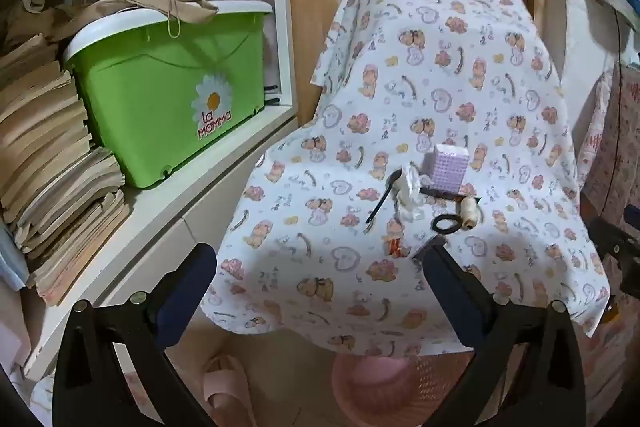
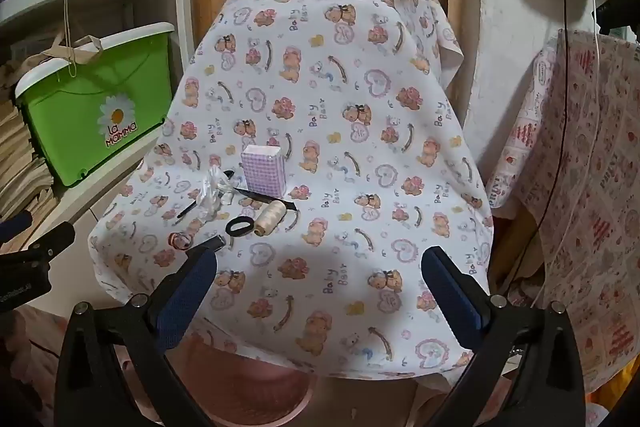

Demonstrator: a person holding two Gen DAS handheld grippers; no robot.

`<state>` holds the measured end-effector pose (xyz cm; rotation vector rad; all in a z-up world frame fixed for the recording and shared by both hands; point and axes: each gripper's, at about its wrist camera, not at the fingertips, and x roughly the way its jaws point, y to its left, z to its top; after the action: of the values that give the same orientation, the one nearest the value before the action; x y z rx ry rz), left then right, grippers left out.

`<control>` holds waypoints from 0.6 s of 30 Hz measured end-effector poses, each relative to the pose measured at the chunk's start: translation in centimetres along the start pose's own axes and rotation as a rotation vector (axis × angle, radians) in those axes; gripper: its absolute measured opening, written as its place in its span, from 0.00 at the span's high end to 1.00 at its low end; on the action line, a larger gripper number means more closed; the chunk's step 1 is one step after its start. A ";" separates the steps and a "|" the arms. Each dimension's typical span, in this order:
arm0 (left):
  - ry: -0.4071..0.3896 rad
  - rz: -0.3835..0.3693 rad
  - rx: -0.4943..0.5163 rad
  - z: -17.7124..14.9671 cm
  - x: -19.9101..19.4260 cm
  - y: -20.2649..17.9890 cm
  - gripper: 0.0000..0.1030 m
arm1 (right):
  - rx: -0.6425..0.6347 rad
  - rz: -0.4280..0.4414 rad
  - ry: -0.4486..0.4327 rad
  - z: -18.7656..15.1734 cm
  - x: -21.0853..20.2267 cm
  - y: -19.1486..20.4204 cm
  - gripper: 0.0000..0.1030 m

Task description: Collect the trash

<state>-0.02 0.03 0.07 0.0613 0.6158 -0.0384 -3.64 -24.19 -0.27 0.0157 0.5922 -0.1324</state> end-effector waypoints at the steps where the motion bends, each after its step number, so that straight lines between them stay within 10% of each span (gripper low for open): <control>1: 0.004 -0.003 -0.006 0.0 0.0 -0.1 0.01 | -0.006 -0.004 -0.007 -0.1 -0.1 -0.2 0.00; 18: -0.119 0.013 0.019 -0.1 -1.6 -0.5 0.01 | -0.053 -0.004 -0.028 -0.4 -0.9 0.6 0.00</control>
<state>-1.46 -0.39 0.90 0.0806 0.4957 -0.0353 -4.55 -23.50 -0.08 -0.0389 0.5676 -0.1203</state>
